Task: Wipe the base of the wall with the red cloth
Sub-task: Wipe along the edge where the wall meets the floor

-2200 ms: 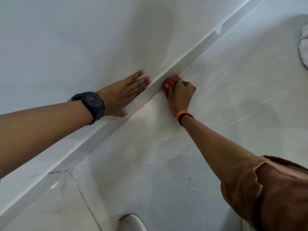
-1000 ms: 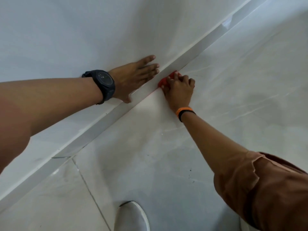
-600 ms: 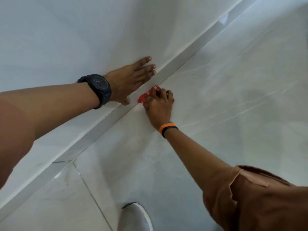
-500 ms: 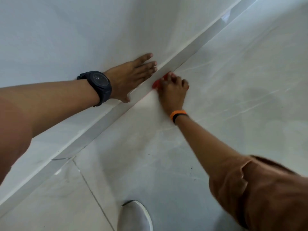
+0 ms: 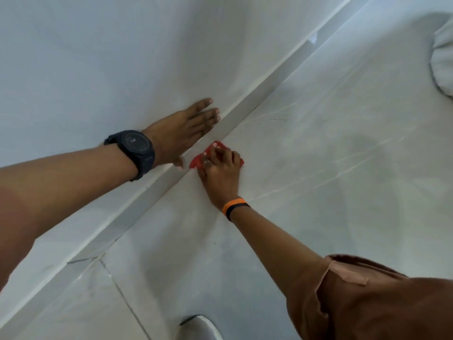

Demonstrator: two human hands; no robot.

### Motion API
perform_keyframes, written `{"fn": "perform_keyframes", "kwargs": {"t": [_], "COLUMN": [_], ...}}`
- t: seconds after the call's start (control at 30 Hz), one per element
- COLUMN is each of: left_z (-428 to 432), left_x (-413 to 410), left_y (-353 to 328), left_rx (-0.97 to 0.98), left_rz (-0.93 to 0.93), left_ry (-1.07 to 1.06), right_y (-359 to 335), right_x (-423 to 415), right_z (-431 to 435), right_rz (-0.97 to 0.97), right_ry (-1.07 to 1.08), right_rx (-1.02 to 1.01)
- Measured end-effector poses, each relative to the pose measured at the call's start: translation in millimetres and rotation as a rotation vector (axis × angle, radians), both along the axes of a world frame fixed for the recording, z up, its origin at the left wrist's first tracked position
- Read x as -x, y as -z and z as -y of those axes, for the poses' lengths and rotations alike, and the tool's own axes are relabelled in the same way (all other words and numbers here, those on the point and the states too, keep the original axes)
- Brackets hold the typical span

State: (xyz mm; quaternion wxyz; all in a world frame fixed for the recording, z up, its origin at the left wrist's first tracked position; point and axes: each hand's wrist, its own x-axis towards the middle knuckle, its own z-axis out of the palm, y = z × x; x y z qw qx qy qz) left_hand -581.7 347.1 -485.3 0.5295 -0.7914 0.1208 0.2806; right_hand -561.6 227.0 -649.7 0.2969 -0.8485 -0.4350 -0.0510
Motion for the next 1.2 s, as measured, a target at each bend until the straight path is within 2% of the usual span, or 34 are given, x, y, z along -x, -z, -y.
{"fn": "perform_keyframes", "kwargs": {"t": [0.17, 0.3, 0.4, 0.47, 0.53, 0.63, 0.77, 0.87, 0.93, 1.0, 1.1, 1.2], "left_z": [-3.0, -4.9, -3.2, -1.6, -0.2, 2.7, 1.7, 1.7, 2.4, 0.5, 2.6, 1.6], "left_x": [3.8, 2.2, 0.4, -0.4, -0.1, -2.0, 0.4, -1.1, -1.0, -2.6, -3.6, -3.5], "left_y": [3.3, 6.2, 7.4, 6.2, 5.7, 4.7, 5.4, 5.2, 2.7, 2.6, 2.3, 4.2], "left_rx": [0.032, 0.025, 0.014, 0.009, -0.024, -0.023, -0.042, -0.019, 0.007, -0.018, -0.016, -0.009], "left_rz": [-0.008, -0.014, -0.040, -0.045, -0.060, -0.056, -0.045, -0.064, -0.052, -0.062, -0.085, -0.069], "left_ry": [-0.039, -0.045, -0.016, 0.000, -0.002, 0.008, 0.000, -0.004, -0.015, -0.024, -0.013, 0.001], "right_y": [1.4, -0.1, 5.2, 9.3, 12.0, 10.0, 3.3, -1.5, -4.1, -11.1, -13.0, -4.1], "right_x": [-92.5, -140.1, -118.4, -73.4, -13.8, 32.2, 1.7, -50.5, -91.0, -116.0, -102.7, -50.3], "right_z": [2.1, 1.0, -2.0, -2.9, -1.2, 2.9, 5.0, -0.4, -1.0, -2.1, -4.9, -6.7], "right_rz": [0.048, -0.093, -0.144, -0.114, -0.066, 0.002, 0.110, 0.128, 0.062, -0.022, -0.075, -0.075], "right_ry": [0.108, 0.108, 0.134, 0.152, 0.074, -0.072, -0.071, 0.065, 0.127, 0.147, 0.217, 0.219], "right_rx": [0.023, 0.019, -0.029, -0.110, -0.170, -0.013, -0.040, 0.088, 0.191, 0.196, 0.112, 0.060]}}
